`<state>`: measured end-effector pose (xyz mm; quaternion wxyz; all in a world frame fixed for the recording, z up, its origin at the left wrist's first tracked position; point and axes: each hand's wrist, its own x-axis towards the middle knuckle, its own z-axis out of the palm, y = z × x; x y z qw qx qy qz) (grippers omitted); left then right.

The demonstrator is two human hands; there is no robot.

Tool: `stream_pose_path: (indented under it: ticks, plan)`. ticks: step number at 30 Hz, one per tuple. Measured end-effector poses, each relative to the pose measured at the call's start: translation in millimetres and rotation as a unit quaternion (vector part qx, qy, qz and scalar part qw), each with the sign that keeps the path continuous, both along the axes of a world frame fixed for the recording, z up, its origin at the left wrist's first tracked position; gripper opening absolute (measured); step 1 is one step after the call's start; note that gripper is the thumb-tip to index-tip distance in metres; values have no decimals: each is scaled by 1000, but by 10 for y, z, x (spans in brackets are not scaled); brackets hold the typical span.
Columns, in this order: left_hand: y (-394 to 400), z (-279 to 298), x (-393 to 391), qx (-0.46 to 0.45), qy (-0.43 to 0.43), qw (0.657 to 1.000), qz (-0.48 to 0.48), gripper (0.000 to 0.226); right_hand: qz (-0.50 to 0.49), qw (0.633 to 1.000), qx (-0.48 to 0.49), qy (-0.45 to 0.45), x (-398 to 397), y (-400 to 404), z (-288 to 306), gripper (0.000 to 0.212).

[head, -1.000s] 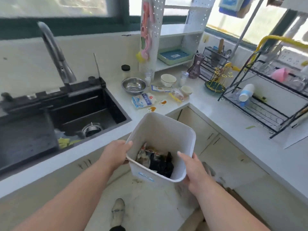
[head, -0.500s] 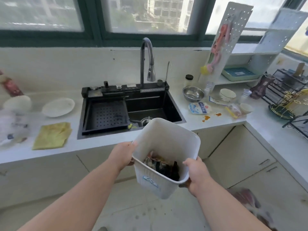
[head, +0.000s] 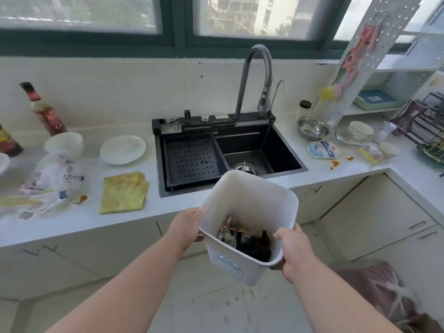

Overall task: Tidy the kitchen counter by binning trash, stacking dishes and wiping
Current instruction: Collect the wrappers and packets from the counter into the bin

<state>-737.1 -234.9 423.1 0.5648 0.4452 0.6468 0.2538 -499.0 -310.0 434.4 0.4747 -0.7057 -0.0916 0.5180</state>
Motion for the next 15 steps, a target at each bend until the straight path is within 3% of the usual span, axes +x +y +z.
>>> stream_pose_path:
  ticks: [6, 12, 15]
  plan:
    - [168, -152, -989, -16, -7, 1000, -17, 42, -17, 1000, -12, -18, -1050, -4, -28, 56]
    - [120, -214, -1567, -43, -4, 999, -19, 51, -18, 999, -31, -15, -1670, -74, -42, 52]
    - [-30, -212, -1790, -62, -34, 997, 11, 43, -7, 999, -30, -21, -1872, -156, -43, 49]
